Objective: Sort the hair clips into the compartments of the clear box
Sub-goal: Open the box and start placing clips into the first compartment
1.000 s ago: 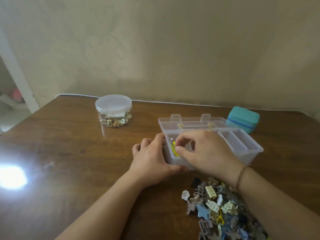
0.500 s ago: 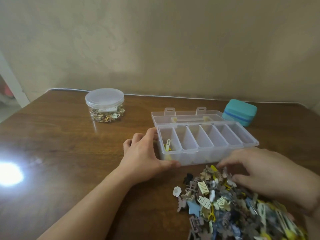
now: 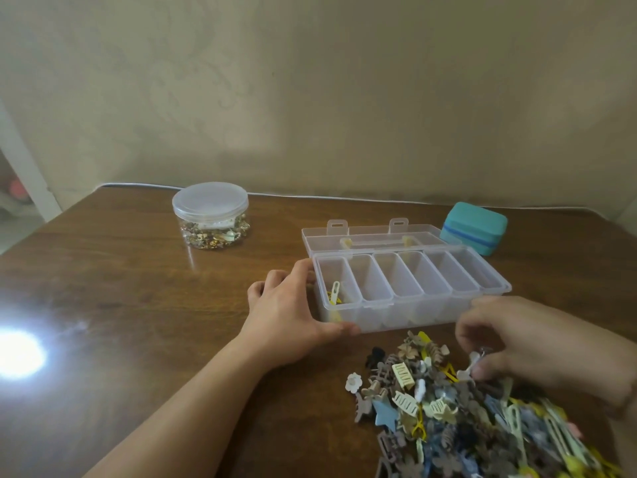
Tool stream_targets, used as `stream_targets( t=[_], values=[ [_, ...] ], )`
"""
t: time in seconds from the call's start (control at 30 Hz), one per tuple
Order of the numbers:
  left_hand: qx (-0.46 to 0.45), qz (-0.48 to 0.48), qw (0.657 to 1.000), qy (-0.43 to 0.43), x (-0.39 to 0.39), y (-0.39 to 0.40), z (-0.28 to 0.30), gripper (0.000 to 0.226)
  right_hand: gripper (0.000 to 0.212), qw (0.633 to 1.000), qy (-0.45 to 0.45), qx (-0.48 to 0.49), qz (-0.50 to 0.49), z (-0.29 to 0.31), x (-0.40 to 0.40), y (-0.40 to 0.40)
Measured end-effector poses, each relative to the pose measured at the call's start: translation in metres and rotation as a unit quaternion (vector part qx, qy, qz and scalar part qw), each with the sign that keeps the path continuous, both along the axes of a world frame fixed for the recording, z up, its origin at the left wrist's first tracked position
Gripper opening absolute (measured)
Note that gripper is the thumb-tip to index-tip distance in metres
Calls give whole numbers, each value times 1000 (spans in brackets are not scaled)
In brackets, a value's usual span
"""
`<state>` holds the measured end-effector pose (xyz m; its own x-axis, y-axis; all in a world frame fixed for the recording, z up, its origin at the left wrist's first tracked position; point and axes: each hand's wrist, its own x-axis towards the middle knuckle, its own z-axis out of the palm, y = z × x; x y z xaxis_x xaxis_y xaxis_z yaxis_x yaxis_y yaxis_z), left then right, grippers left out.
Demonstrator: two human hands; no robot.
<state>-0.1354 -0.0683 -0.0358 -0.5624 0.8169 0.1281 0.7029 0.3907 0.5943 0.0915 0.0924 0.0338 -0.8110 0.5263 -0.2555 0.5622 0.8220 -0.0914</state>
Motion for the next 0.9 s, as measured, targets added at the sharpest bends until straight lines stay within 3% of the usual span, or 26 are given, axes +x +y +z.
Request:
stream_targets(
  t=[0.13,0.2,0.3,0.37,0.5,0.57,0.7,0.83,0.9],
  values=[
    [0,-2,1000,-7,0,-1,0,99,23,997,51,-55,1,15,6,-4],
    [1,-3,1000,-10,0,0,0,99,21,987,140,-69,30,27,3,-9],
    [-1,-2,1000,-12,-1,1,-2,101,20,930,321,-169,61,38,-19,-33],
    [4,-3,1000,-10,-3,1,-4,101,21,914,375,-135,73,33,-45,-44],
    [10,-5,1000,3,-3,1,-5,99,5,929,356,64,72,4,-88,-48],
    [6,-5,1000,6,-3,1,-5,99,8,931,324,126,111,-5,-98,-46],
    [1,-4,1000,0,-4,0,-3,99,34,931,300,90,187,-6,-96,-40],
    [1,-4,1000,-5,-4,0,-2,100,18,898,400,7,184,2,-62,-32],
    [-1,-3,1000,-9,-3,0,-2,100,9,909,382,-21,166,8,-37,-24]
  ],
)
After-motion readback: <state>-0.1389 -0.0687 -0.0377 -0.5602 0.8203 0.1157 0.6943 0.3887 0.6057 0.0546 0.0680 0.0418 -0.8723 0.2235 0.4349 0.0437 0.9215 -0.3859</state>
